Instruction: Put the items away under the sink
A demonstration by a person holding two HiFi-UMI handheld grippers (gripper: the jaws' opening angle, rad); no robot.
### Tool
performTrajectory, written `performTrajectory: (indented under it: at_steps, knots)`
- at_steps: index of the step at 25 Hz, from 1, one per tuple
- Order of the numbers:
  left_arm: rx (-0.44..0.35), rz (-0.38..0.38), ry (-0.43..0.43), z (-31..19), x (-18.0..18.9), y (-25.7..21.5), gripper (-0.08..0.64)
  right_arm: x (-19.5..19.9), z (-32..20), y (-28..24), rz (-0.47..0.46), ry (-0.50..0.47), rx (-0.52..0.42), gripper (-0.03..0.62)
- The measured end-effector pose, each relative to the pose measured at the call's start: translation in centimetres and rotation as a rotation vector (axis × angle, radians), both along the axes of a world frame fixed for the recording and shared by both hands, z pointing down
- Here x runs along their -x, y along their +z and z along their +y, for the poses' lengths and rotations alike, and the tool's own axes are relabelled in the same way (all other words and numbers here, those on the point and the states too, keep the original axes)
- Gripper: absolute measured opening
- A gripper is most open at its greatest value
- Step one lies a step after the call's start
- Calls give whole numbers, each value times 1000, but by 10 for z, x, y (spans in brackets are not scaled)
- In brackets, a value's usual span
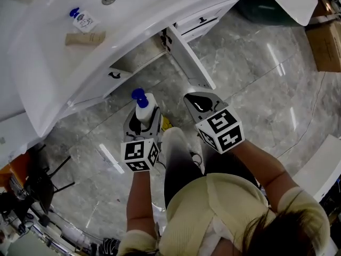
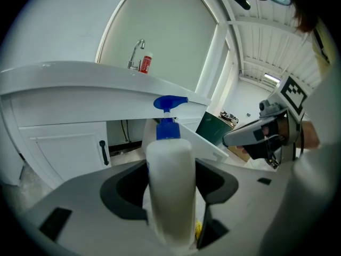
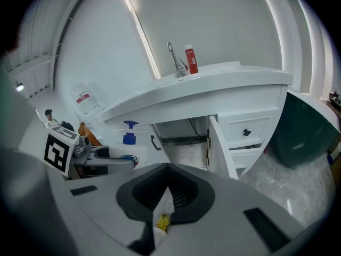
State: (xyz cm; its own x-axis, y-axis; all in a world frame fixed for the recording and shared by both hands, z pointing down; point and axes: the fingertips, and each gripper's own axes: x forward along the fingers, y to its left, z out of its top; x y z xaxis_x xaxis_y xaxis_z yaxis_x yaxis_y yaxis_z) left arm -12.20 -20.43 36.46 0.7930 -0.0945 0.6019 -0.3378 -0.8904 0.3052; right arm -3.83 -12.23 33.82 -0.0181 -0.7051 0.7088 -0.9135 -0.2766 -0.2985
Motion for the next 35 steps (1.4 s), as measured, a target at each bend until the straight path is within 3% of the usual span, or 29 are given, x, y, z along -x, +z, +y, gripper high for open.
performTrajectory:
  at_steps: [15, 35]
  knots:
    - [6, -34, -23, -11, -37, 90, 295, -7, -25, 89, -49, -32, 36, 26]
    - [37, -90, -57, -34, -39, 185, 295, -5, -38, 189, -56, -5, 93, 26]
